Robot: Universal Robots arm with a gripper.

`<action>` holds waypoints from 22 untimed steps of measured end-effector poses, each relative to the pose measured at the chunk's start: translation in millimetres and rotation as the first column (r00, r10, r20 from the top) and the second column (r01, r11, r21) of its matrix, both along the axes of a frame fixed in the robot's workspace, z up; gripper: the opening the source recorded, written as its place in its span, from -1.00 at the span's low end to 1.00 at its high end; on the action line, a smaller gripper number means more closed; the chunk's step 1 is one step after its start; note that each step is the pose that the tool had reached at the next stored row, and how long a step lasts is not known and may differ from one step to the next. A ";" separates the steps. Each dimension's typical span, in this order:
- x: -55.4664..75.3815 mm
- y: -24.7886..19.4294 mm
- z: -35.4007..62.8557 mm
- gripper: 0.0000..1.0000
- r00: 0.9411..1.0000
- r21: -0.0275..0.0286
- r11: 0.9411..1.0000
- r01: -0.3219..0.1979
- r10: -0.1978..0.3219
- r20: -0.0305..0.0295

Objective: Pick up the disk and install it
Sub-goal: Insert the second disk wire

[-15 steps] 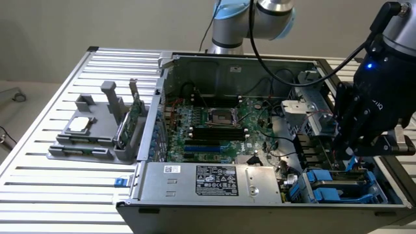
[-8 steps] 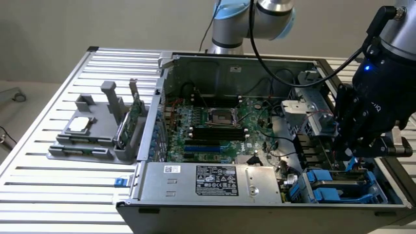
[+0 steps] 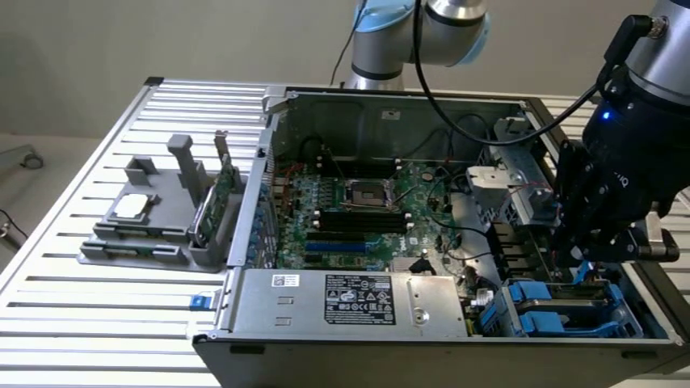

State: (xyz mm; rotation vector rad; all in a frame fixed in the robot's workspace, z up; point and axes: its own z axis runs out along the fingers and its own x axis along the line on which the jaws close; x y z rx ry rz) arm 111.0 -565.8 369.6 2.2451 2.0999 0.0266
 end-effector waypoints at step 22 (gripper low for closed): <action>1.1 5.4 -0.4 -0.47 1.000 0.014 1.000 0.002 -0.002 0.001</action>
